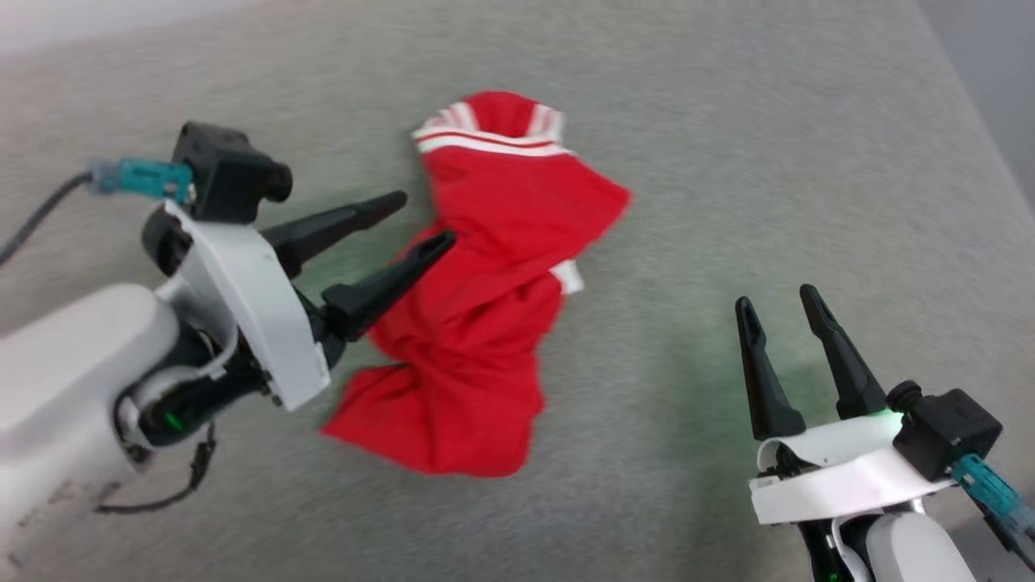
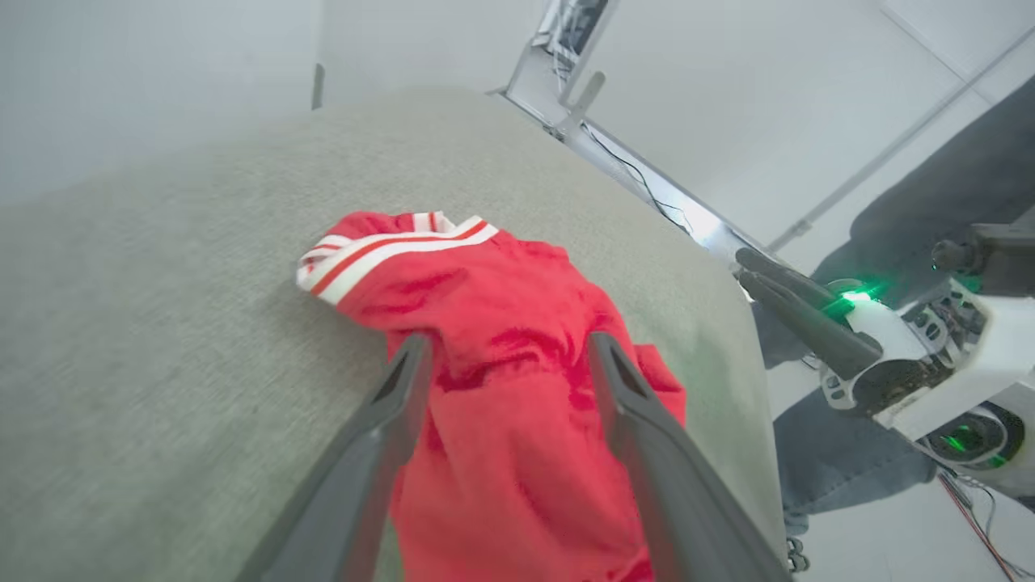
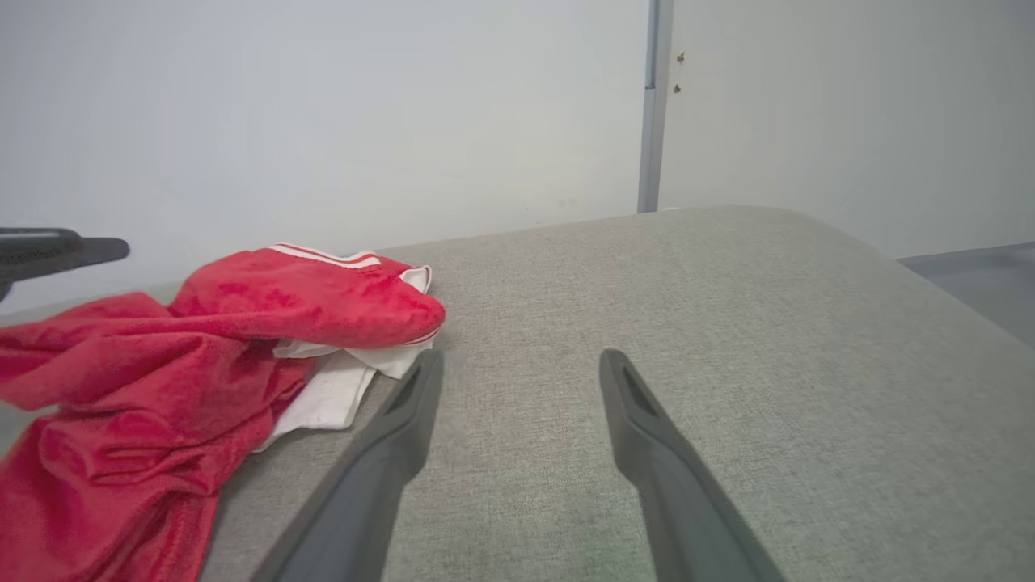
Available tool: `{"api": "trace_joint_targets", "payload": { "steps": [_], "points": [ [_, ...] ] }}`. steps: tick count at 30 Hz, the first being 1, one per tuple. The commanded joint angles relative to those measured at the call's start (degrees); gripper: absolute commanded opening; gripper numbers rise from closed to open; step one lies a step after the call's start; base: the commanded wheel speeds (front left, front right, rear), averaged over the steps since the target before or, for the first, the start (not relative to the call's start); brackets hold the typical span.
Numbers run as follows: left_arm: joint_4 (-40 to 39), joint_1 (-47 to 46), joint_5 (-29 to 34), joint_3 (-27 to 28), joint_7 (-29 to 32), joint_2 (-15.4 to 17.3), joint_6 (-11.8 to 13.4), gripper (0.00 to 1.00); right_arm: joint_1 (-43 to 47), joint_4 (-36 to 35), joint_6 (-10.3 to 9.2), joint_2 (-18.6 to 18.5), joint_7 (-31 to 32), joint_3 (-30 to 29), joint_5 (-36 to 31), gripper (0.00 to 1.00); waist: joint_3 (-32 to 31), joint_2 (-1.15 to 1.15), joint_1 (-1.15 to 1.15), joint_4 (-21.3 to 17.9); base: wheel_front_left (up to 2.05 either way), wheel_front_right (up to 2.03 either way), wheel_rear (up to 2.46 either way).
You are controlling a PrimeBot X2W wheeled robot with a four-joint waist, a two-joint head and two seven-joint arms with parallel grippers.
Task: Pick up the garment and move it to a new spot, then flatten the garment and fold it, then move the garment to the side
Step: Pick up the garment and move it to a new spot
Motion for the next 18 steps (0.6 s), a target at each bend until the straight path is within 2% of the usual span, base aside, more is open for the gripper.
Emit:
{"api": "trace_joint_targets", "payload": {
  "steps": [1,5,7,15,18],
  "points": [
    [0.1,1.8,-0.2,-0.3,-1.8,-0.6,0.1,1.0,-0.8,1.2,-0.08,-0.1,0.0,-0.7,-1.0,1.0,-7.8,0.0,0.0,11.2,0.0,0.0,0.0],
    [3.5,6.4,2.3,-0.4,-7.9,-1.3,0.1,1.0,-2.2,5.3,-0.08,-0.2,0.0,-2.7,-3.3,1.0,-10.5,0.0,0.0,15.9,0.0,0.0,0.0],
    [5.1,9.9,0.5,-0.5,-10.2,-2.9,0.1,1.0,-2.5,7.1,-0.08,-0.2,0.0,-3.8,-4.2,1.0,-11.6,0.0,0.0,18.1,0.0,0.0,0.0],
    [13.3,19.7,-2.3,0.1,-14.2,-8.1,0.1,1.0,-0.2,13.2,-0.08,-0.1,0.0,-9.4,-8.7,1.0,-16.6,0.0,0.0,26.4,0.0,0.0,0.0],
    [16.2,22.9,-2.4,3.7,-14.6,-8.8,0.1,1.0,0.7,13.8,-0.08,-0.1,0.1,-10.9,-9.1,1.0,-18.0,0.0,0.0,28.4,0.0,0.0,0.0]
  ]
}}
